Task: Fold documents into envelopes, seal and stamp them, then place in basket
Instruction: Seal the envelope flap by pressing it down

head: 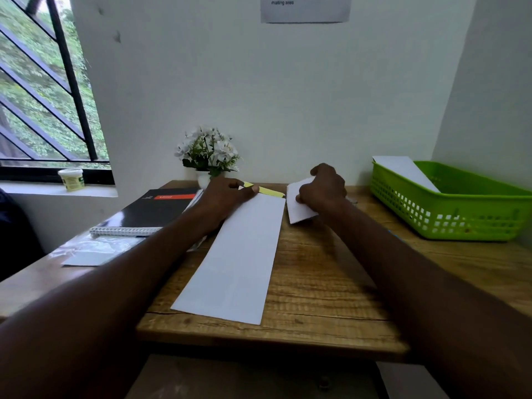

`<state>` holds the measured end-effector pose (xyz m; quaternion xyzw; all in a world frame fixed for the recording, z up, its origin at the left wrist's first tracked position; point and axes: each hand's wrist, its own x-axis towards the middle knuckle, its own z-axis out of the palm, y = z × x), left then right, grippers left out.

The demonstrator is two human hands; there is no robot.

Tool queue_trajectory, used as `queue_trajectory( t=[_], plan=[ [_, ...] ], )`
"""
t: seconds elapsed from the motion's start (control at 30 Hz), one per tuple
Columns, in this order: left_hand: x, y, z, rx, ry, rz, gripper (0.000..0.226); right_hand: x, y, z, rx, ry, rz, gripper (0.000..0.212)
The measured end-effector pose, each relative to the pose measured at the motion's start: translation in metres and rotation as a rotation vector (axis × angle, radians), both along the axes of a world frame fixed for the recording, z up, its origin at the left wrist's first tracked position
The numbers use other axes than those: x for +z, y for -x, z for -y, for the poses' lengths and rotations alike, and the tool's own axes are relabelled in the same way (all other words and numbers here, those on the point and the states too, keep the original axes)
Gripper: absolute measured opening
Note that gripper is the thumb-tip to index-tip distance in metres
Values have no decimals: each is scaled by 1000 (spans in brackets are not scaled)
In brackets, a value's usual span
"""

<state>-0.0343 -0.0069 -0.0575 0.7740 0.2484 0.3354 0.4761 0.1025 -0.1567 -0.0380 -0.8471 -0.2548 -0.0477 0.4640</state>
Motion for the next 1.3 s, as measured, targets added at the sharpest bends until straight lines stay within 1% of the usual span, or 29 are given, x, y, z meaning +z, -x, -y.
queue_trajectory(
  t=[0.13, 0.2, 0.27, 0.33, 0.4, 0.47, 0.53, 0.6, 0.7, 0.8, 0.93, 1.03, 1.17, 1.23, 1.3],
  plan=[
    [3, 4, 5, -102, 100, 6, 17, 5, 0, 2, -25, -359, 64, 36],
    [3, 4, 5, -176, 161, -21, 16, 7, -2, -1, -34, -493, 138, 34],
    [3, 3, 4, -219, 200, -49, 20, 12, -1, -1, -31, -583, 261, 36],
    [3, 3, 4, -215, 224, -58, 24, 16, 0, 1, 43, -678, 336, 42],
    [3, 4, 5, -217, 259, -41, 27, 17, 1, 1, 202, -743, 284, 54],
    [2, 4, 6, -237, 315, -24, 30, 14, 0, -2, 331, -741, 135, 58],
    [2, 3, 6, -270, 357, -18, 32, 9, -1, -4, 377, -684, -11, 47],
    [2, 3, 7, -298, 375, -9, 34, 5, -4, -6, 377, -628, -86, 39],
    [2, 3, 9, -328, 396, -11, 36, -1, -12, -10, 356, -613, -95, 38],
    [3, 4, 13, -395, 415, -65, 40, -6, -19, -11, 339, -622, -100, 41],
    [5, 5, 18, -427, 433, -51, 35, -5, -19, -7, 359, -649, -145, 45],
    [5, 6, 18, -409, 459, -30, 34, -2, -19, -6, 365, -702, -190, 44],
    [5, 5, 16, -367, 457, -40, 43, 5, -21, -1, 312, -828, -274, 46],
    [5, 6, 16, -350, 457, -34, 39, 9, -18, 2, 330, -861, -295, 47],
    [6, 6, 18, -347, 453, -29, 36, 9, -14, 2, 373, -838, -286, 48]
  ],
)
